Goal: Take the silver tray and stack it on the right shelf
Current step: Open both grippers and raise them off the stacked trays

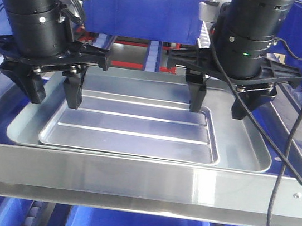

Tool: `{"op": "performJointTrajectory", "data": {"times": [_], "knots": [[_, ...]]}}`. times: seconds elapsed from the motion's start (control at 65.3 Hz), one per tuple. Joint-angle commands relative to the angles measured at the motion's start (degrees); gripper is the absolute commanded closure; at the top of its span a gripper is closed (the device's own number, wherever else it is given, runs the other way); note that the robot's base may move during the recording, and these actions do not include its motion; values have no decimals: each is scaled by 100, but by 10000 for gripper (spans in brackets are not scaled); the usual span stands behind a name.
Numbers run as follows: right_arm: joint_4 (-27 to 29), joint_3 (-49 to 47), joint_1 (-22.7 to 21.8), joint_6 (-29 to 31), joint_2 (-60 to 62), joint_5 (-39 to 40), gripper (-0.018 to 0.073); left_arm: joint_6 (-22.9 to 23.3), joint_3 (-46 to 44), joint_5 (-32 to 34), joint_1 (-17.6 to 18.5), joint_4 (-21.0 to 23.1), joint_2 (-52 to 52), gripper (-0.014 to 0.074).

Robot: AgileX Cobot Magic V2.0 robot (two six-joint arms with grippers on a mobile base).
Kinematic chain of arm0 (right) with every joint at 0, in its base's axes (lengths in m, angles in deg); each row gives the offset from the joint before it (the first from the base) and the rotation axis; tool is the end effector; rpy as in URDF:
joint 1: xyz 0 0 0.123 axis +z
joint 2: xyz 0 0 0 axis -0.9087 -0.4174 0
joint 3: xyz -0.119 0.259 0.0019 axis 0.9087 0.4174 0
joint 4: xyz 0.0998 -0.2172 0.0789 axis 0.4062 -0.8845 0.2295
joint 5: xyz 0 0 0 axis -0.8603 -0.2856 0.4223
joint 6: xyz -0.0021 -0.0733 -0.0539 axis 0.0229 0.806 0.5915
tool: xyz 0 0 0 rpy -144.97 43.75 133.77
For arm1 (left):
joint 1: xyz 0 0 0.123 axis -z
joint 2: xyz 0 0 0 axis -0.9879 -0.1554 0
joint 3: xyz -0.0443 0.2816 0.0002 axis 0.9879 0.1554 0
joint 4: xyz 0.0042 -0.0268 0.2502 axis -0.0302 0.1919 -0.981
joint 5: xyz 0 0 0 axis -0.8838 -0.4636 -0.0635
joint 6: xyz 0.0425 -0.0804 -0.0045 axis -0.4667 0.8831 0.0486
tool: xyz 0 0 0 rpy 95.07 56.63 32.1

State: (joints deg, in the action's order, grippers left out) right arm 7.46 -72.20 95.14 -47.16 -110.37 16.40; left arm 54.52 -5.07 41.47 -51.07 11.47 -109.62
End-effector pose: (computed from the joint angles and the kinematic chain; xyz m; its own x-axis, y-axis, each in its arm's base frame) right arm 0.3376 0.1728 0.2247 -0.8670 0.1255 -0.4822 0.0829 0.9906 0.1088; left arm 0.3225 -0.1770 0.2193 -0.9021 0.1439 -0.4068 0.1824 0.9815 -0.0573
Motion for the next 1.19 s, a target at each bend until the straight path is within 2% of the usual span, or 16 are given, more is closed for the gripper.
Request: {"op": "performJointTrajectory", "data": {"times": [0.0,0.061,0.123,0.138,0.153,0.184,0.199,0.276,0.414,0.597,0.689,0.919,1.011,1.179], "knots": [[-165,-263,-46,16,304,120,44,-18,-245,143,20,-56,261,386],[-165,-397,-46,16,309,-70,163,-18,-360,-14,20,-56,261,502],[-165,-540,-46,16,309,-220,354,-18,-458,-101,20,-56,261,646],[-165,-552,-46,16,309,-237,376,-18,-465,-102,20,-76,261,662],[-165,-576,-46,16,309,-247,441,-18,-475,-102,20,-105,261,694],[-165,-624,-46,16,309,-247,519,-18,-487,-102,20,-188,261,695],[-165,-639,-46,16,309,-247,526,-18,-493,-102,20,-232,261,683],[-165,-647,-46,16,309,-157,477,-18,-490,-76,20,-266,252,678],[-159,-654,-46,16,389,-238,501,-18,-639,-430,-22,-158,269,687],[-164,-508,-2,351,874,11,510,-18,-386,4,-26,-14,821,687],[-178,-254,49,673,1214,361,510,-18,39,514,24,136,1266,687],[-382,1082,184,1206,2288,1868,510,-18,1627,1898,84,239,2644,687],[-382,1693,191,1366,2802,2259,510,-18,2158,2014,84,248,3185,687],[-394,2714,191,1450,3899,2313,510,-18,3056,2187,262,225,4400,687]]}}
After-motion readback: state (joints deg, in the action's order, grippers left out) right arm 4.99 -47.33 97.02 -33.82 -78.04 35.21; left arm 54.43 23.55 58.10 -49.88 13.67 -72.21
